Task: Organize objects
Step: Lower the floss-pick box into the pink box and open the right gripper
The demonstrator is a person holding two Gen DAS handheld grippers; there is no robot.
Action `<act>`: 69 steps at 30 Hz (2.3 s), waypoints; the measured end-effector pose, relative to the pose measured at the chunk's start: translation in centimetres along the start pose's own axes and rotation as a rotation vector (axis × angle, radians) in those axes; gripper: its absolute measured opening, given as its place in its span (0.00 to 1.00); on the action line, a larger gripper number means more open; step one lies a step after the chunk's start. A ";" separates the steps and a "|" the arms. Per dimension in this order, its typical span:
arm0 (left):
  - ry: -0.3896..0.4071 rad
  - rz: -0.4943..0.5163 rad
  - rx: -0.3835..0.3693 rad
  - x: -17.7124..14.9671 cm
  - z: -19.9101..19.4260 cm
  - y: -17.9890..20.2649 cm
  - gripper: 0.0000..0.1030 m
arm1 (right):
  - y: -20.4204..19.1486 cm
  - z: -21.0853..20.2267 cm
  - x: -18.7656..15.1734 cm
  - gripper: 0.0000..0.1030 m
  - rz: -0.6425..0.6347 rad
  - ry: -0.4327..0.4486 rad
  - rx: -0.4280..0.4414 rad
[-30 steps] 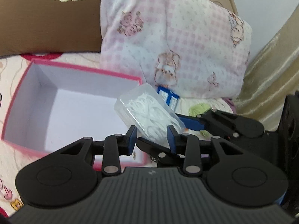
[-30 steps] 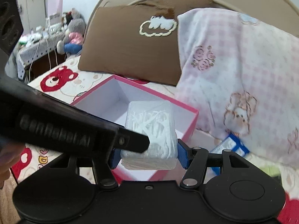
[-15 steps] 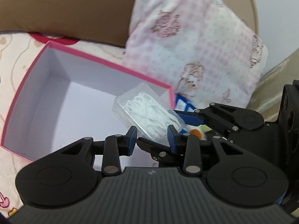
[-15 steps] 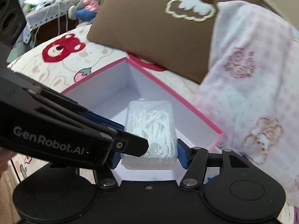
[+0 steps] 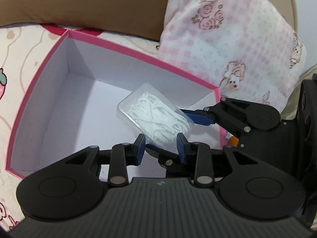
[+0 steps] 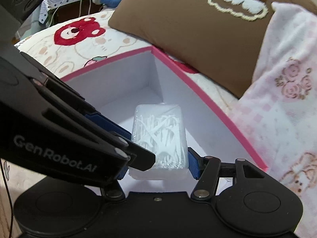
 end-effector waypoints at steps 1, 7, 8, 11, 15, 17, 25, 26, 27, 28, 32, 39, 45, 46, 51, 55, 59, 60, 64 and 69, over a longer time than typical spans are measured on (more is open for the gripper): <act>-0.003 -0.002 0.006 -0.1 0.2 -0.2 0.31 | 0.1 0.4 -0.1 0.62 -0.009 0.001 0.014; -0.054 -0.032 0.023 -0.5 1.6 -1.7 0.34 | 0.0 2.5 -0.6 0.62 -0.047 -0.025 0.086; -0.066 -0.040 0.009 -0.6 1.8 -1.9 0.34 | 0.1 2.9 -0.7 0.62 -0.050 -0.029 0.097; -0.081 -0.044 0.008 -0.8 2.2 -2.3 0.34 | 0.3 3.6 -1.0 0.62 -0.062 -0.043 0.131; -0.060 0.010 0.052 -0.9 2.6 -2.3 0.34 | 0.2 4.5 -1.2 0.62 -0.095 -0.068 0.163; -0.039 0.056 0.133 -0.9 3.0 -2.5 0.34 | -0.3 5.0 -1.2 0.62 -0.134 -0.094 0.177; -0.034 0.085 0.201 -1.3 4.1 -3.2 0.35 | -1.7 6.3 -1.2 0.61 -0.250 -0.143 0.201; -0.030 0.091 0.202 -1.4 4.2 -3.2 0.36 | -1.8 6.6 -1.2 0.62 -0.268 -0.156 0.179; -0.025 0.099 0.208 -1.4 4.3 -3.1 0.37 | -1.9 6.7 -1.2 0.65 -0.285 -0.161 0.152; -0.024 0.108 0.219 -1.5 4.3 -3.1 0.38 | -2.0 6.8 -1.3 0.69 -0.299 -0.164 0.121; -0.043 0.079 0.219 -1.8 5.0 -3.5 0.39 | -2.3 6.4 -1.1 0.74 -0.341 -0.180 0.032; -0.033 0.065 0.181 -1.9 5.1 -3.7 0.32 | -1.5 5.4 -1.7 0.73 -0.208 -0.223 -0.026; -0.033 0.046 0.166 -2.0 5.4 -4.0 0.25 | -0.7 5.3 -2.1 0.51 -0.030 -0.208 -0.004; -0.029 0.054 0.172 -2.0 5.4 -3.9 0.25 | -0.6 5.1 -2.1 0.51 -0.015 -0.205 0.001; -0.005 0.055 0.186 -1.8 5.1 -4.0 0.24 | 0.1 4.4 -2.2 0.51 0.084 -0.198 0.058; -0.001 0.027 0.149 -1.3 4.9 -4.0 0.24 | 0.9 4.1 -2.2 0.51 0.151 -0.181 0.046; -0.034 0.050 0.150 -1.0 5.5 -3.9 0.24 | 1.2 3.8 -1.9 0.51 0.196 -0.160 0.027; -0.047 0.043 0.148 -0.9 5.7 -4.0 0.24 | 1.3 4.1 -1.6 0.51 0.190 -0.168 0.022; -0.063 0.012 0.146 -1.0 5.5 -4.2 0.27 | 2.4 3.0 -2.6 0.51 0.216 -0.177 -0.023; -0.026 0.045 0.164 -1.0 3.9 -3.3 0.33 | 3.2 0.0 -2.5 0.53 0.262 -0.126 -0.038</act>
Point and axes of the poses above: each gripper's, at about its wrist camera, not at the fingertips, and z roughly the way its jaws point, y to its right, x to its top, the point moved 1 cm from there along z, roughly the way its jaws point, and after that the axes turned 11 degrees about y, right-handed, at the moved point
